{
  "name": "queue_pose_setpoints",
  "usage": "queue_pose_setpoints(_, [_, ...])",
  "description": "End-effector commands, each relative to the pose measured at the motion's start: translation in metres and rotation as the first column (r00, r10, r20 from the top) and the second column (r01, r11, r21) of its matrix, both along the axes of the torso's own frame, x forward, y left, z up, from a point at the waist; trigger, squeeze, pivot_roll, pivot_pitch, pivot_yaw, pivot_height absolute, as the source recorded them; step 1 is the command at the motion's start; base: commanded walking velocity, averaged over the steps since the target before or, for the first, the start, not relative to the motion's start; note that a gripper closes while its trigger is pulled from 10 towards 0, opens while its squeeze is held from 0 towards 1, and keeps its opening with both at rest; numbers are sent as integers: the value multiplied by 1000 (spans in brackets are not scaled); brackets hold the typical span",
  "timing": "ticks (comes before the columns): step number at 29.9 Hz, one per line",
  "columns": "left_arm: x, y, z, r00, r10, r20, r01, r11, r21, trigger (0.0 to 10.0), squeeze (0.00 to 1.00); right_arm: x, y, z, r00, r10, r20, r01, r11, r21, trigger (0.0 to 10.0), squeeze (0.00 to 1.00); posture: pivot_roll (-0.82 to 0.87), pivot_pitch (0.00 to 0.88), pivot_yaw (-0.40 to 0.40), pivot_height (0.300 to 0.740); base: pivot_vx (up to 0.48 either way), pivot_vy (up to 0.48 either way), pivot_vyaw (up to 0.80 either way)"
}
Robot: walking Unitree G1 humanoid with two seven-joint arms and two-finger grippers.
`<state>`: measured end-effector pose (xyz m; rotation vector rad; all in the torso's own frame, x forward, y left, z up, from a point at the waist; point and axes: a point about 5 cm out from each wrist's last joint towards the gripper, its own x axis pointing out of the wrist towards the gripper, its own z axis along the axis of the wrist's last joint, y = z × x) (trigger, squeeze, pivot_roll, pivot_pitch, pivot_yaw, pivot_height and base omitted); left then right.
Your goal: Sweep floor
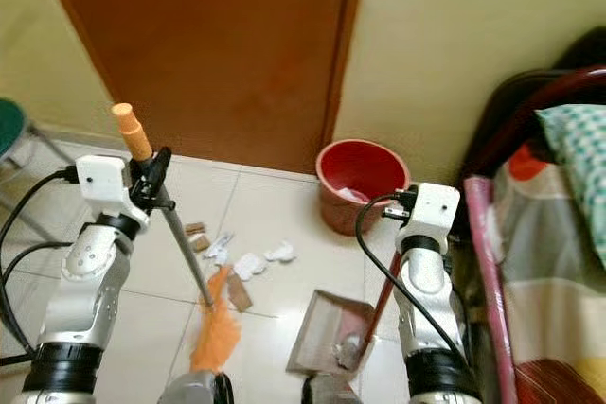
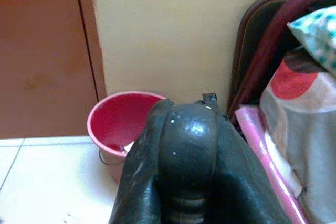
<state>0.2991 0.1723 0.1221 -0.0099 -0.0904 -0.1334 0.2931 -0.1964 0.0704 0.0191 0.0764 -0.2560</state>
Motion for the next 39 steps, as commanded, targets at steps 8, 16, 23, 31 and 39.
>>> queue_pose_setpoints(8, [-6, 6, -5, 1000, 20, -16, -20, 999, -35, 10000, 0, 7, 11, 4, 998, 64, 29, -65, 996, 55, 10000, 0, -8, 94, -9, 740, 121, -146, 0])
queue_pose_setpoints(16, [-1, -2, -2, 1000, -6, -12, 5, 999, -53, 10000, 0, 11, 12, 9, 995, 76, 59, -79, 996, 43, 10000, 0, -26, 98, 4, 740, 123, -243, 0])
queue_pose_setpoints(23, [-1, -3, -3, 1000, -4, -16, 3, 998, -63, 10000, 0, 12, 13, 10, 995, 84, 62, -86, 996, 38, 10000, 0, -24, 100, 0, 740, 0, 0, 0])
queue_pose_setpoints(31, [-3, -4, -5, 1000, -4, -23, 3, 998, -61, 10000, 0, 13, 12, 10, 994, 88, 67, -90, 996, 28, 10000, 0, -27, 108, -6, 740, 0, 0, 0])
queue_pose_setpoints(39, [-4, -7, -7, 1000, -13, -27, 12, 998, -60, 10000, 0, 12, 11, 9, 995, 83, 62, -86, 995, 41, 10000, 0, -31, 109, -6, 740, 0, -215, -267])
